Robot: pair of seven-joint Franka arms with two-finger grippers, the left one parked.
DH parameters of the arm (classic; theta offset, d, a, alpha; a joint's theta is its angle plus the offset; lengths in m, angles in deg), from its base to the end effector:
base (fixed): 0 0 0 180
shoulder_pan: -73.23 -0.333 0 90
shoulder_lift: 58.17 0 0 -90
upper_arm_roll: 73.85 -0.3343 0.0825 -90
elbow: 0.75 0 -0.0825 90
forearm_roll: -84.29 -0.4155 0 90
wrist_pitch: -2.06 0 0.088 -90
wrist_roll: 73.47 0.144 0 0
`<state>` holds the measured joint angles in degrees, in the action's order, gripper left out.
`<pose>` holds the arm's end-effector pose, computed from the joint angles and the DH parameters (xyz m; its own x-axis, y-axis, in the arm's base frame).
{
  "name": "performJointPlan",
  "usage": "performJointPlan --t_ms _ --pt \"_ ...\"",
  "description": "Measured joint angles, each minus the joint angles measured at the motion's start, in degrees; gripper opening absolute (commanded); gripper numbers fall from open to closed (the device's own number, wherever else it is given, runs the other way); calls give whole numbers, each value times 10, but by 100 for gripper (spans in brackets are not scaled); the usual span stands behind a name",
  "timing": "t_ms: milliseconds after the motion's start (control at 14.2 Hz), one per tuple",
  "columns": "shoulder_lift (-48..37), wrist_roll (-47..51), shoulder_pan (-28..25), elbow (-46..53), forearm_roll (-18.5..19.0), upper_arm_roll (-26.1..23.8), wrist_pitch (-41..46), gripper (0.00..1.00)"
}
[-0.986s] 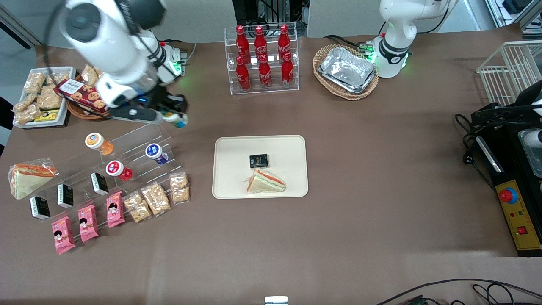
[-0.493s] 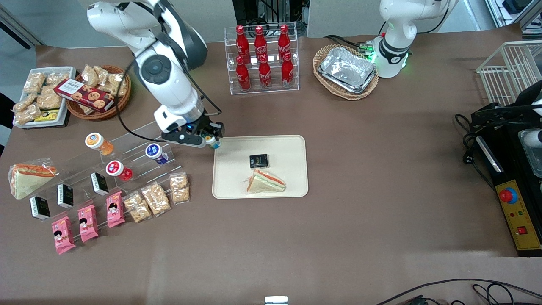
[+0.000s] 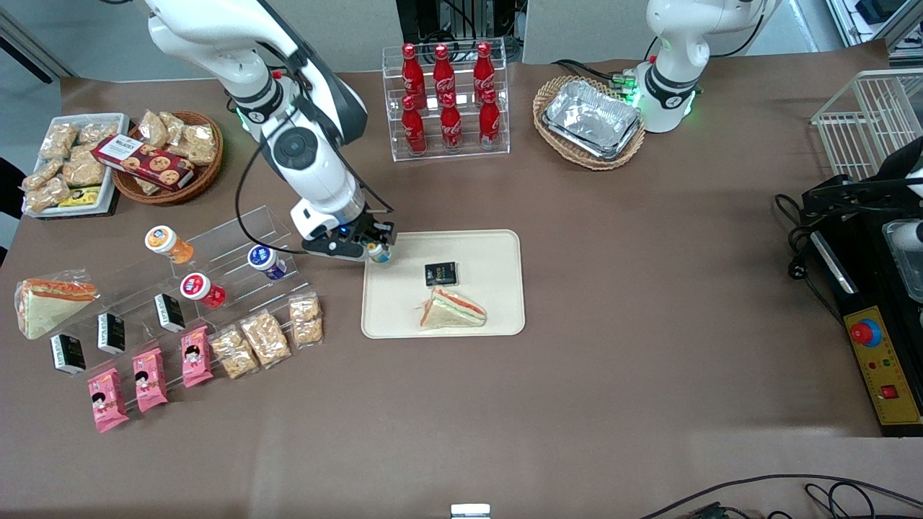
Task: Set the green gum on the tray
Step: 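Carry the green bottle with the right gripper over the cream tray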
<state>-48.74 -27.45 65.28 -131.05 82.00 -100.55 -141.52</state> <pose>0.4643 0.3246 0.2578 0.9719 -0.2349 -0.0153 -0.2349 -0.9636 -0.1279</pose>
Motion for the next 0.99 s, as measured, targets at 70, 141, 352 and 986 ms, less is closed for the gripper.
performJointPlan --t_ms 70,141,352,986 --pt "20 2 -2 -1 6 0 -19 25" --pt "39 3 -3 -1 12 0 -34 25" --pt "80 17 -6 -1 43 0 -60 25" --pt "109 116 -7 0 147 2 -86 100"
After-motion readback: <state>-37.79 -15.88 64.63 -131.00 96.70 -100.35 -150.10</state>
